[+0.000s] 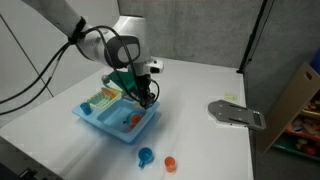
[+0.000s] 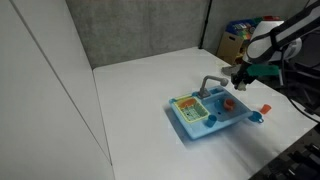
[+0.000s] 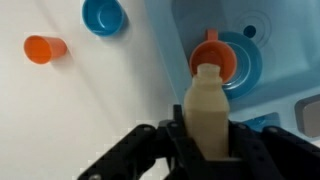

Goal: Move the bottle from the sink to the table

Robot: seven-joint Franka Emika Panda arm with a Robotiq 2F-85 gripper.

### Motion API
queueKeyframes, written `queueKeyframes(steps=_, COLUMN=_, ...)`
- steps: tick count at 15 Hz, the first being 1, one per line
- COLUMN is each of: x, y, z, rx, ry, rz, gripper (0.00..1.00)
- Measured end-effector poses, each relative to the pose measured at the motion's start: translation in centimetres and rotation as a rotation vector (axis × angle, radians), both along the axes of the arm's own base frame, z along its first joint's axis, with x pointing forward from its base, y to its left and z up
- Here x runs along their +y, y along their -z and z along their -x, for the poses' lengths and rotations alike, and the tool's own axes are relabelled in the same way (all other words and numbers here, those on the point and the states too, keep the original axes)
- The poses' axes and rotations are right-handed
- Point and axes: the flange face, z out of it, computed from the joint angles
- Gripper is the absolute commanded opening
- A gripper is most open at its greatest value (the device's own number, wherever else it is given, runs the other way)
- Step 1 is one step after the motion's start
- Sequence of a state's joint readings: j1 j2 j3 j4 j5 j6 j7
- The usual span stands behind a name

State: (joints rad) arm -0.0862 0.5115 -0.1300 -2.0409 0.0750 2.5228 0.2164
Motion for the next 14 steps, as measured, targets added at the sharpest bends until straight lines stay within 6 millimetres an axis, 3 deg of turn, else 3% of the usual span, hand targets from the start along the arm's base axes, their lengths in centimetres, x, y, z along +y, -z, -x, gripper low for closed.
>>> queueKeyframes(steps=6, x=-3.8, y=-0.2, z=-1.9, rx=0.031, ry=0.135, rz=-0.004, gripper=0.10)
queueKeyframes(steps=14, x=-7.6, y=3.4, z=-2.6, rx=0.091, ry=0.230, rz=0.006, gripper=0.09)
